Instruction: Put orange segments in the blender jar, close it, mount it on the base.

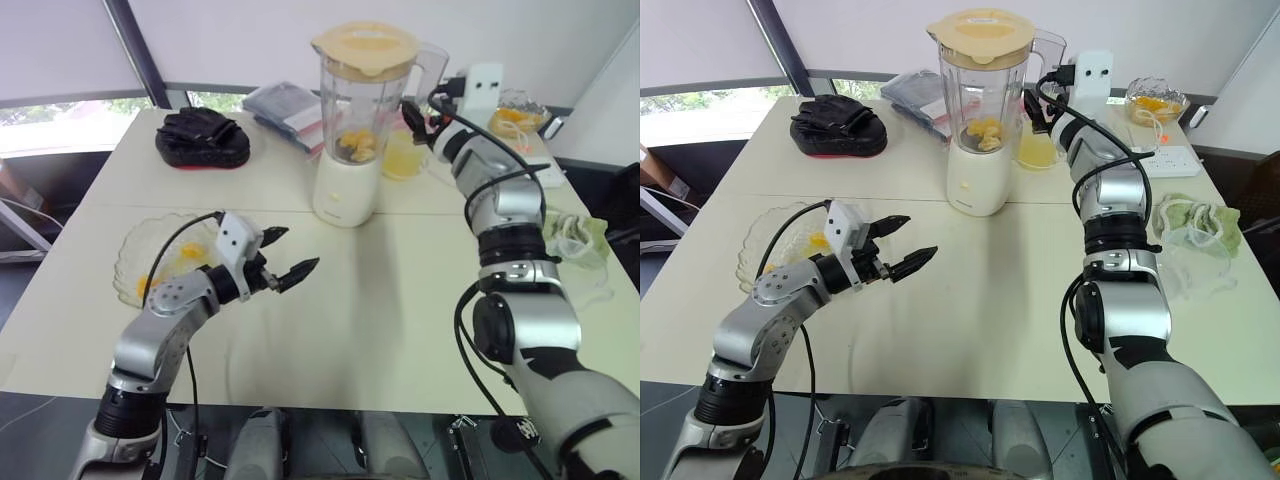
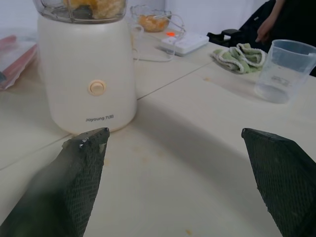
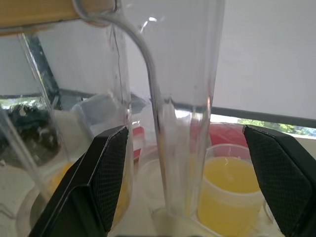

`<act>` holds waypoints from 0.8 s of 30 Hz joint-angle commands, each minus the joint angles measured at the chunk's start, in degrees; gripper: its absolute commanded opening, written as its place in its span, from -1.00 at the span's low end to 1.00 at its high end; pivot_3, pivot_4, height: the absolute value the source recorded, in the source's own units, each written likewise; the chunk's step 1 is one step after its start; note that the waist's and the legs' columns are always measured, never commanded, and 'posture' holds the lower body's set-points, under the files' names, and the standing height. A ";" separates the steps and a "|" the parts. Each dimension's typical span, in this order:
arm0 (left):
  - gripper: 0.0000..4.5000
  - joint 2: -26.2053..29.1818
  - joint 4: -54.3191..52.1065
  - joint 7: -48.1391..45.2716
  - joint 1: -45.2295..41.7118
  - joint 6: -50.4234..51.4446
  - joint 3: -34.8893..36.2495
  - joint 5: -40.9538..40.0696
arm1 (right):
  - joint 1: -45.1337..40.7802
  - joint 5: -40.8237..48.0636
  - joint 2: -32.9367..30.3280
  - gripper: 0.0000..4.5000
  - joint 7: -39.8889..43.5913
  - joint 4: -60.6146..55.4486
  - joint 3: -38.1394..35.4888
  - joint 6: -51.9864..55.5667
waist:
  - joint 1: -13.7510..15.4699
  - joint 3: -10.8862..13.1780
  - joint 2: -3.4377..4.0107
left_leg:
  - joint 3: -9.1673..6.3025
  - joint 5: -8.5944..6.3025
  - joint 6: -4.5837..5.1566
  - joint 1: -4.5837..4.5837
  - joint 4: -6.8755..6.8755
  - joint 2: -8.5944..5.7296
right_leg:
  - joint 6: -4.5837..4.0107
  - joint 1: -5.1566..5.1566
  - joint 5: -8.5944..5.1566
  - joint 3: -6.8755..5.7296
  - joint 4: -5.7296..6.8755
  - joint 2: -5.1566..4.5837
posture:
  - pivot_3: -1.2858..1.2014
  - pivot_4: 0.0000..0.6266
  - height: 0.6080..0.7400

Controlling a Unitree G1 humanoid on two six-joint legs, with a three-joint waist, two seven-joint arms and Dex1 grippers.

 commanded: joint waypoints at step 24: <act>1.00 7.04 -2.91 -0.63 -3.40 5.58 11.03 -10.33 | 49.42 32.05 -18.42 0.71 17.10 -69.70 -20.35 29.57 | 0.34 0.02 -0.12 | -0.04 0.00 0.01 0.05 0.06 0.02 | -0.06 0.12 -0.07 0.00 -0.05 0.08 | 0.03 -0.52 1.00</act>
